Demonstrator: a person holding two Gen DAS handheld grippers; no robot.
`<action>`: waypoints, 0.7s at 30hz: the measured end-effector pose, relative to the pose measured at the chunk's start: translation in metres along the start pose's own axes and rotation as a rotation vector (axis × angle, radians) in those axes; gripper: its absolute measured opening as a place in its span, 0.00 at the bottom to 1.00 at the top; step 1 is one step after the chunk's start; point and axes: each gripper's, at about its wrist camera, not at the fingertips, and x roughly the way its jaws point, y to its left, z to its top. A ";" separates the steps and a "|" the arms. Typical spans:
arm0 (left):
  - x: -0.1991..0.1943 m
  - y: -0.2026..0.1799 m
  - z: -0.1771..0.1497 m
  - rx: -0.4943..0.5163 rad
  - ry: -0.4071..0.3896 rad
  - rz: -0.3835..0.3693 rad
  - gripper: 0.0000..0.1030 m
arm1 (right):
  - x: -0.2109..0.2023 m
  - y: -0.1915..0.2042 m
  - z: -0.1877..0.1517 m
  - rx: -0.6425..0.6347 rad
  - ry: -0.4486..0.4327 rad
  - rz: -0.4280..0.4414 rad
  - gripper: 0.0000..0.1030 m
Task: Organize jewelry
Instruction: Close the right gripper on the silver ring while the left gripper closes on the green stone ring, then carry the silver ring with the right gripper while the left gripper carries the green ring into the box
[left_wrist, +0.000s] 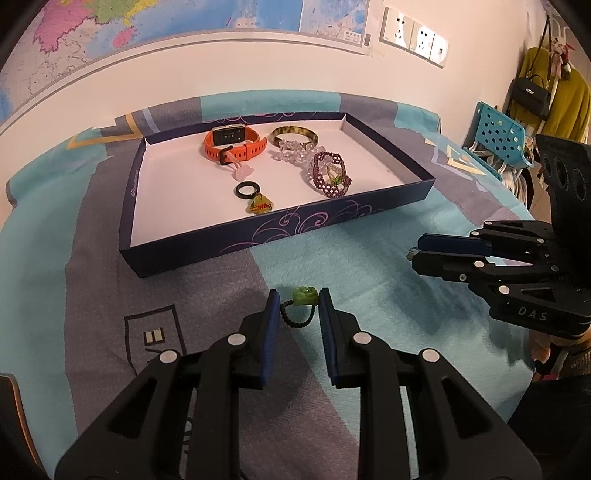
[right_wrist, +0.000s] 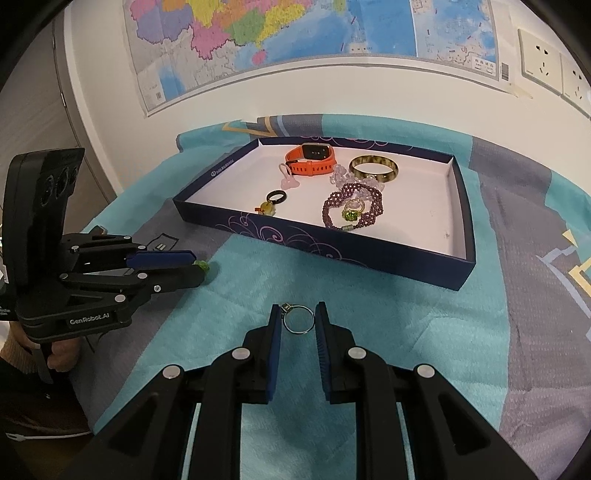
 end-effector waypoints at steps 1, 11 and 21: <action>-0.001 -0.001 0.000 -0.001 -0.002 -0.002 0.21 | 0.000 0.000 0.001 0.000 -0.002 -0.001 0.16; -0.008 -0.004 0.003 -0.002 -0.025 -0.009 0.21 | -0.002 0.001 0.008 -0.006 -0.017 0.003 0.16; -0.011 -0.009 0.007 0.005 -0.038 -0.012 0.21 | -0.003 0.001 0.011 -0.008 -0.026 0.008 0.16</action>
